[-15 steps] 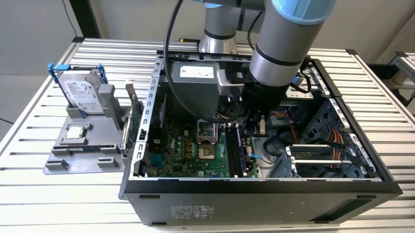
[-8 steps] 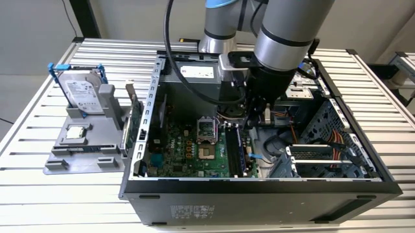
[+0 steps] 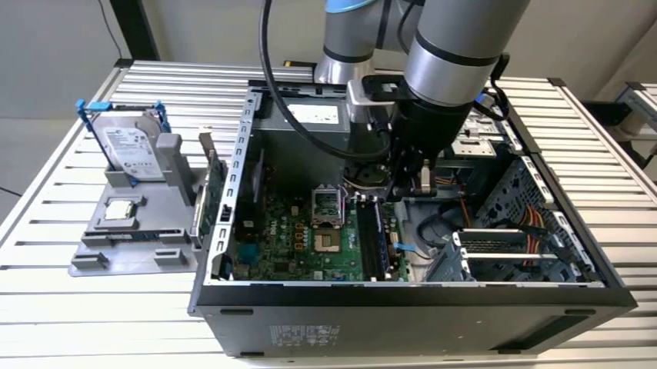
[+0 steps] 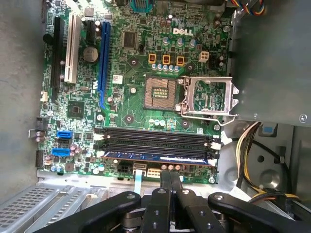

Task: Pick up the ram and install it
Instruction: 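Press down the ram until it locks into place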

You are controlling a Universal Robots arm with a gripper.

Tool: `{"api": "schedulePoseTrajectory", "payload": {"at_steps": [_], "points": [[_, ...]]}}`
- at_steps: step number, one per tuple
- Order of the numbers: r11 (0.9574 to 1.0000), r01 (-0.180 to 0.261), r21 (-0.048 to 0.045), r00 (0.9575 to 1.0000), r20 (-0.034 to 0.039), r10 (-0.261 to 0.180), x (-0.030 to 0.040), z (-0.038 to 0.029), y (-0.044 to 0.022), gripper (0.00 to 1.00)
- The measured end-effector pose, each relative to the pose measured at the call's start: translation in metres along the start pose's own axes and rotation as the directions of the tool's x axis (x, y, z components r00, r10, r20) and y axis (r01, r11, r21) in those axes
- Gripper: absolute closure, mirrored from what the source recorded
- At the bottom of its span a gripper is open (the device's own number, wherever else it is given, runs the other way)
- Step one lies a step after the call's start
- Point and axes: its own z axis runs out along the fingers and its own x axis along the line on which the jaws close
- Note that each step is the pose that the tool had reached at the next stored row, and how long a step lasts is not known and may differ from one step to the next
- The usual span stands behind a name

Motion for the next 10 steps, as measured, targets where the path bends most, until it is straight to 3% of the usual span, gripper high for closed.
{"api": "schedulePoseTrajectory", "payload": {"at_steps": [10], "points": [[1.0, 0.0, -0.0001, 1.0, -0.0002, 0.0, 0.0, -0.0002, 0.0, 1.0]]}}
